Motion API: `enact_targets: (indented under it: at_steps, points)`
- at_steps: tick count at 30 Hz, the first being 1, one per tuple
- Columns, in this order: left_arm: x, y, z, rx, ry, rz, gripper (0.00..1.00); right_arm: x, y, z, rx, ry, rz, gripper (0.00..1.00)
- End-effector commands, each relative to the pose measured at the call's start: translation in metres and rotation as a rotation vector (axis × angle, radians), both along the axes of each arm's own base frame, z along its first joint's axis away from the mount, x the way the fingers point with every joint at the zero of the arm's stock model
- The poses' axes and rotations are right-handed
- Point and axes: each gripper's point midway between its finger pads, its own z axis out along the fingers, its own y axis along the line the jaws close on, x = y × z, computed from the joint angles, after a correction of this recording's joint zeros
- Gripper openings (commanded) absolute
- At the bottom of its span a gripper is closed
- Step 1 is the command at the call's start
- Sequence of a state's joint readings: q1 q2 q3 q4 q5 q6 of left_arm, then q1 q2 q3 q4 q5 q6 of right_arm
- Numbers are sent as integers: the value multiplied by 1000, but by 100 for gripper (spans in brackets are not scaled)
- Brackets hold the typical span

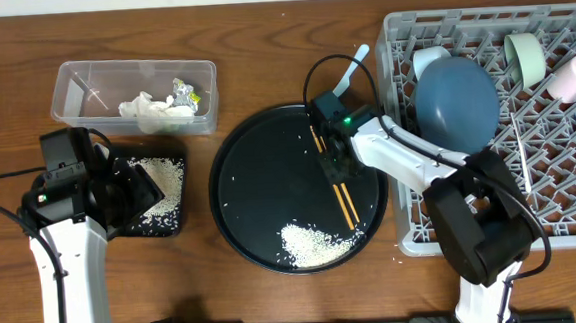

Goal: Sort waste into correct bins and load items into the dishwasher rack
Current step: 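Grasp one wooden chopstick with right gripper and lift it, then carry the chopstick with right gripper into the rack and release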

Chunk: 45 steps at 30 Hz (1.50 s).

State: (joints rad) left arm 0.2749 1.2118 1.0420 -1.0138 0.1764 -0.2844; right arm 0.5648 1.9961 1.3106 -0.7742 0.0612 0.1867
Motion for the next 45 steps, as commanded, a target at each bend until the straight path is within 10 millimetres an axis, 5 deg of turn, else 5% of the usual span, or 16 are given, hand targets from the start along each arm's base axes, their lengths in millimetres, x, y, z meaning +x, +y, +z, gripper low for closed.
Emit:
enact_targets:
  at_steps: [1,5,12,21,24,30,33,37,45]
  points:
    - [1,2,1,2,-1,7,70,0,1,-7,-13,8,-19,30]
    - [1,2,1,2,-1,7,70,-3,5,-9,-3,21,-13,27]
    - [1,2,1,2,-1,7,70,-6,11,-9,5,21,-36,3]
    - [1,2,1,2,-1,7,70,-6,16,-2,22,10,-36,1]
    - [1,2,1,2,-1,7,70,1,18,21,50,-28,-43,1]
    - [1,2,1,2,-1,7,70,25,12,105,141,-185,-41,1]
    - [1,2,1,2,-1,7,70,29,-6,139,162,-256,-67,1]
    - [1,2,1,2,-1,7,70,29,-55,171,114,-317,-160,1]
    - [1,2,1,2,-1,7,70,29,-166,197,-21,-356,-283,1]
